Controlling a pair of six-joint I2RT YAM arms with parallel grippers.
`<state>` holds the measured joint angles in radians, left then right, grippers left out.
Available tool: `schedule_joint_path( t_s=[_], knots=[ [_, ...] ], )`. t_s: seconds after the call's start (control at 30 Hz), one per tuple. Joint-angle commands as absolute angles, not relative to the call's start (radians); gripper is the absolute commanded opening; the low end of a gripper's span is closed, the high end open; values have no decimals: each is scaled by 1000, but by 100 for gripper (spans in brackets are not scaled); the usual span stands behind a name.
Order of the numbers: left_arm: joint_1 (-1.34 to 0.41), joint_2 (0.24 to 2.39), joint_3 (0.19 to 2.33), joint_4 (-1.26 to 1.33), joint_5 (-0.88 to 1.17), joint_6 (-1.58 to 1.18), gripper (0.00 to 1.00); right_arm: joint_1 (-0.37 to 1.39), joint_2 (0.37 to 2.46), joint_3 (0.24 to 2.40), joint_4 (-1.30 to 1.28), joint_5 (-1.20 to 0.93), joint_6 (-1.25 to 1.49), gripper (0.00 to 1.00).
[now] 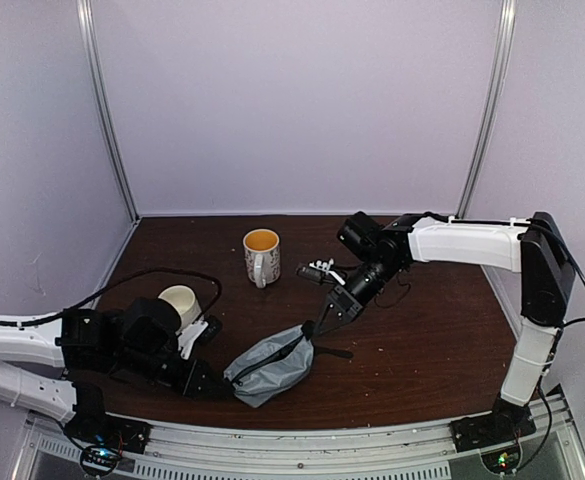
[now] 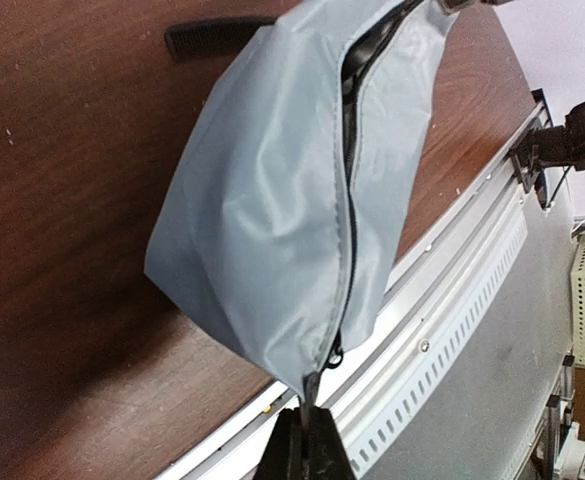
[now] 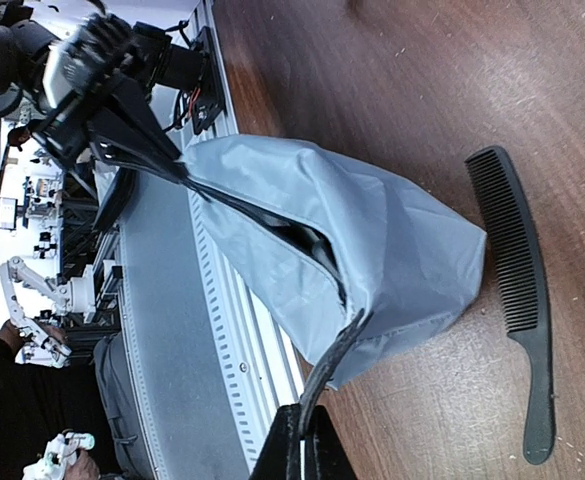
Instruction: Sort the hair-cutting tools
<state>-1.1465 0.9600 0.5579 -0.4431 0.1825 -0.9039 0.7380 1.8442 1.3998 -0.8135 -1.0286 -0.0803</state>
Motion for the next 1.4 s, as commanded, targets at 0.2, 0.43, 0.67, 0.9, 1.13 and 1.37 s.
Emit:
schedule_joint_path(
  t_s=[0.2, 0.43, 0.67, 0.9, 1.13, 1.37],
  knots=[
    [-1099, 732, 477, -497, 78, -904, 0, 674, 1748, 1355, -735, -973, -35, 0],
    [-1081, 882, 578, -516, 101, -798, 0, 758, 1781, 1361, -766, -1003, -40, 0],
    [-995, 840, 592, -668, 82, -775, 0, 713, 1812, 1433, -870, -849, -171, 26],
    [-945, 791, 585, -692, 30, -749, 42, 678, 1874, 1418, -931, -497, -329, 37],
    [-945, 757, 674, -730, -88, -656, 68, 786, 1846, 1321, -818, -242, -470, 36],
    [-945, 822, 787, -692, -246, -569, 73, 867, 1897, 1312, -797, -207, -484, 36]
  ],
)
